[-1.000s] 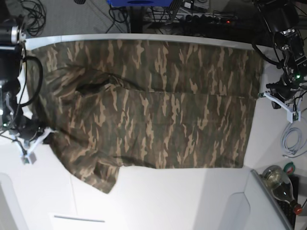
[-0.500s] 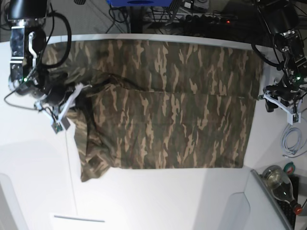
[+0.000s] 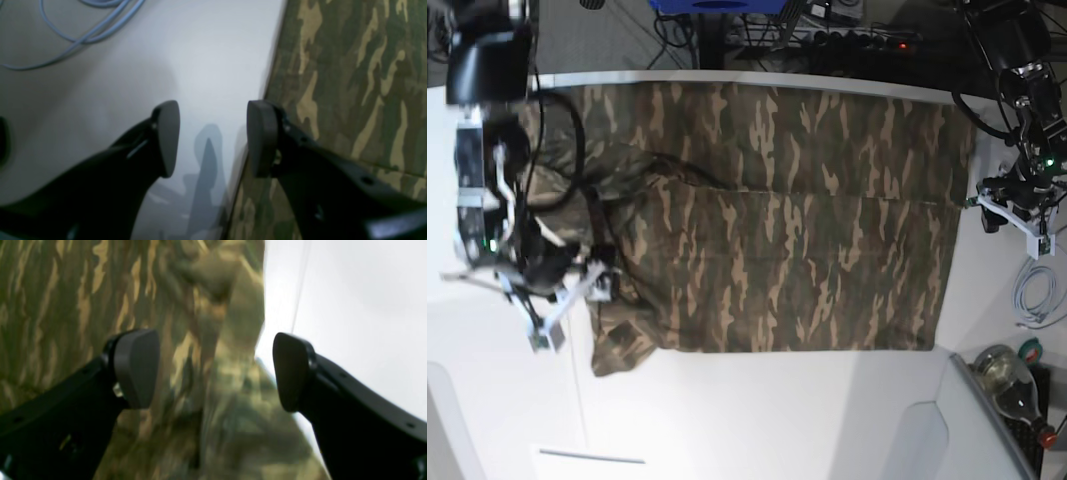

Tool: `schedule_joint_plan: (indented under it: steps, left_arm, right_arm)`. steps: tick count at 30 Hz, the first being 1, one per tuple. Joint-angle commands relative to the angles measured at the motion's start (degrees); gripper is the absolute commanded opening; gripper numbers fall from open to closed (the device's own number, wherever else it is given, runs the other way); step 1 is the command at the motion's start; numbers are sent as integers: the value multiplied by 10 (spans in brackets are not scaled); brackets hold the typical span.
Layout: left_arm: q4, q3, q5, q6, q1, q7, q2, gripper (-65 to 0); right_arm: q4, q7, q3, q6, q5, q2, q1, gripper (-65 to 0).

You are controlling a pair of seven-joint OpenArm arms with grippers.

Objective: Layout the t-shirt on the table in an organized manner, then fold the t-shirt properly
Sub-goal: 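Grasp the shirt side with the right gripper and fold it inward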

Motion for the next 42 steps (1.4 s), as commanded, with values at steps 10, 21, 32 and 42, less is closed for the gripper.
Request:
schedule_joint_plan:
  steps: [10,21,32,42]
  left_arm:
    - [8,-3,-3,0,-6,-10,-22,-334]
    - [-41,32,-3,0,-56,-11,-22,-326]
    - [-365,95,-3,23,-275,-112,-22,-316]
    - [-467,137,-8,27,-303,-171,-21,-207]
  right_arm:
    - [-225,44,-29,-4,-3,9,131,-201]
    - [-225,51,-25,-17,0,9,123,-650]
    - [47,-13,-25,-17,1,6,5,-650]
    - [71,-13,-25,-16,1,6,-14,-650]
